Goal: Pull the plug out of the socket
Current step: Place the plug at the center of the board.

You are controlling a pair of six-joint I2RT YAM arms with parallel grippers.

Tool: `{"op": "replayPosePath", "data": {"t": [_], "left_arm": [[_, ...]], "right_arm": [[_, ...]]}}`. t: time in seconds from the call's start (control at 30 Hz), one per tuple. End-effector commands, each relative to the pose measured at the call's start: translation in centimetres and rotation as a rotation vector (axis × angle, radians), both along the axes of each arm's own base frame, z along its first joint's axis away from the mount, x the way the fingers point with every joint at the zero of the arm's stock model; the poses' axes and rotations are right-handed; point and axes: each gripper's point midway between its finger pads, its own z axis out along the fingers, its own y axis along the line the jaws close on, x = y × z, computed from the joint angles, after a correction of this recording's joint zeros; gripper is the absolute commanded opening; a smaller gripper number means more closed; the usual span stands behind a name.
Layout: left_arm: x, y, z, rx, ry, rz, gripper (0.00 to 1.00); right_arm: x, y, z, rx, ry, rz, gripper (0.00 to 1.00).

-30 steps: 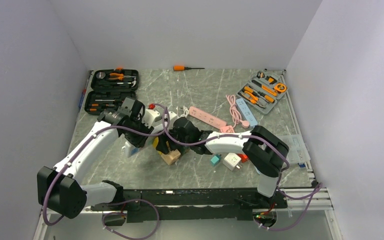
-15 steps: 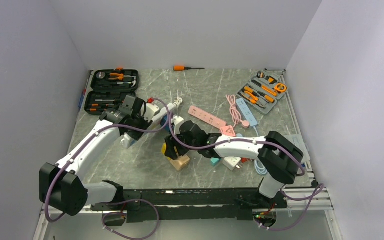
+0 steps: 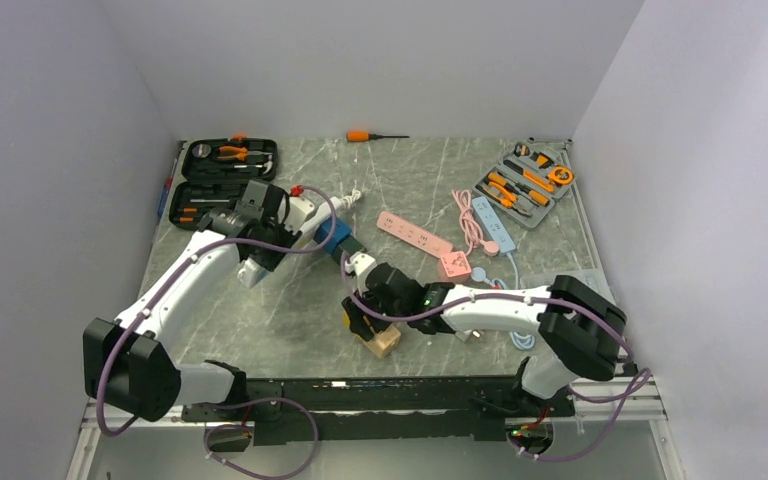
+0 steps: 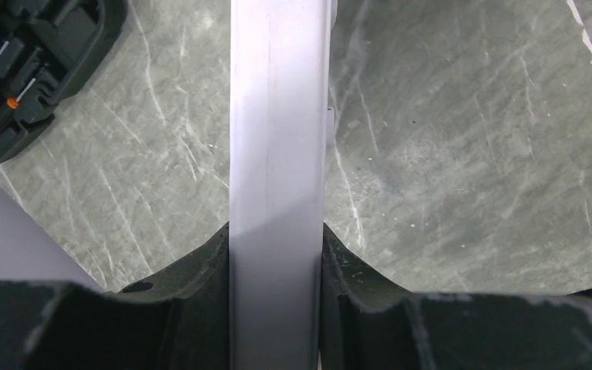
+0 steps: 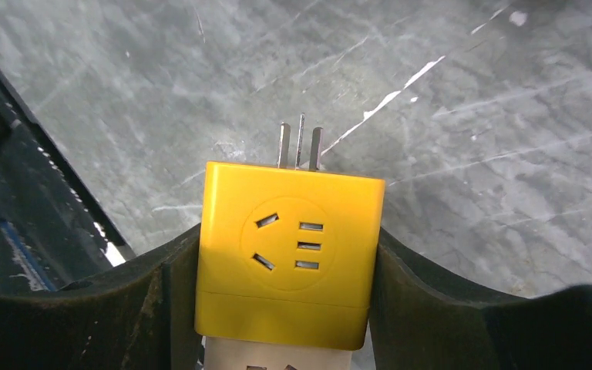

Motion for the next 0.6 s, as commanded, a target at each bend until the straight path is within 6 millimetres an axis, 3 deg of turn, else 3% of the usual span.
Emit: {"op": "replayPosePath", "data": {"t": [0.0, 0.23, 0.37, 0.47, 0.57], "left_arm": [[4.5, -0.2, 4.1, -0.036, -0.184, 0.047, 0.0], [5.3, 0.0, 3.6, -0.052, -0.175, 0.06, 0.0], [4.6, -0.1, 3.4, -0.073, -0.172, 0.039, 0.0], [3.8, -0.3, 3.3, -0.095, -0.167, 0.014, 0.0], [3.2, -0.3, 3.3, -0.119, -0.16, -0.004, 0.0]], "right_arm": [[0.6, 1.9, 0.3, -0.011, -0.106, 0.009, 0.06], [1.2, 4.1, -0.7, -0.03, -0.179, 0.018, 0.12], [1.6, 4.3, -1.2, -0.036, -0.195, 0.005, 0.5], [1.5, 4.6, -0.3, -0.019, -0.196, 0.011, 0.72], [1.7, 4.8, 1.9, 0.014, -0.214, 0.024, 0.87]]}}
